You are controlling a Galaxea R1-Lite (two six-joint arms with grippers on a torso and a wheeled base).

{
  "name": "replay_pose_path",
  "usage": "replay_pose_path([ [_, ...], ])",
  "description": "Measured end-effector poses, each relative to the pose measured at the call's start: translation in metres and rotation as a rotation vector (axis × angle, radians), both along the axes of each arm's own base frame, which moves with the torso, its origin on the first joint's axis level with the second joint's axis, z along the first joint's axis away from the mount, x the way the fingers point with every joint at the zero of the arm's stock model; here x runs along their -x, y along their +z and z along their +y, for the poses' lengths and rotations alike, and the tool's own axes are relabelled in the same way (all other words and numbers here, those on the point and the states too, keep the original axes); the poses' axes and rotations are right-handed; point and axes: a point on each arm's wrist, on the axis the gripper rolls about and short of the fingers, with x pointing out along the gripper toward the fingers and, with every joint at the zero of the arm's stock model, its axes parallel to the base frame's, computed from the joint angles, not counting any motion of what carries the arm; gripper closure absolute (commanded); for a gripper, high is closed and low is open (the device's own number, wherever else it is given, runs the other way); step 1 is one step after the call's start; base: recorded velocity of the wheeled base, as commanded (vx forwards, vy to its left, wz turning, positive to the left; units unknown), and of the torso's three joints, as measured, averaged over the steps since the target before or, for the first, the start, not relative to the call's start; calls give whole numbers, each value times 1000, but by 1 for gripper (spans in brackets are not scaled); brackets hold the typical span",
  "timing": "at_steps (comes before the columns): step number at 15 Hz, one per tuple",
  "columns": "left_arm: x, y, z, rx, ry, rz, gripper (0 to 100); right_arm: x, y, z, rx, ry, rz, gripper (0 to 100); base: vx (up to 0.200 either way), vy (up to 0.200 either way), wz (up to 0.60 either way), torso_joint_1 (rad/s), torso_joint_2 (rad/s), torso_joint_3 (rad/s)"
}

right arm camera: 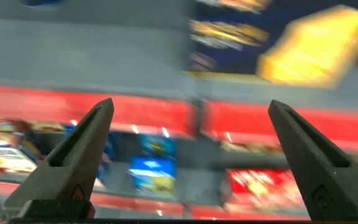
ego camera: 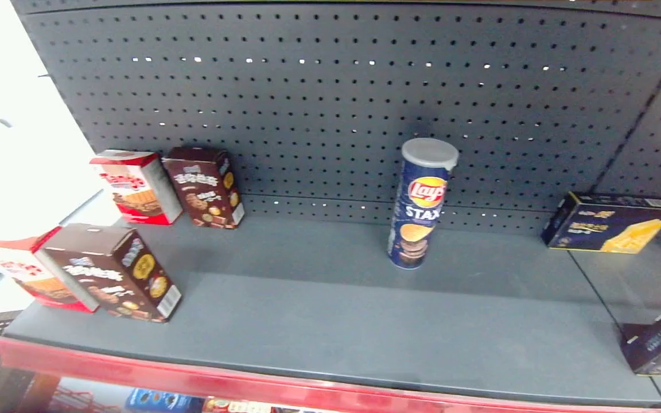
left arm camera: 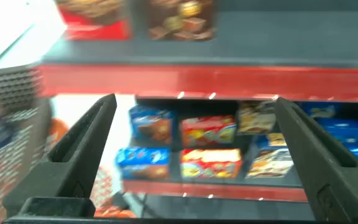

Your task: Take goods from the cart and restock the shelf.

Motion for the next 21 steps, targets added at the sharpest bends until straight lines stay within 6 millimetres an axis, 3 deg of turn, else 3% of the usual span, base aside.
replay_pose_path([
  [6, 0, 0, 0, 0, 1, 0, 0, 0, 0, 0, 0, 0, 0, 0, 0, 0, 600, 1, 2, 2],
  [19, 0, 0, 0, -7, 9, 0, 0, 0, 0, 0, -2, 0, -1, 0, 0, 0, 0, 0, 0, 0],
  [21, 2, 9, 1, -11, 38, -19, 0, 0, 0, 0, -2, 0, -1, 0, 0, 0, 0, 0, 0, 0],
])
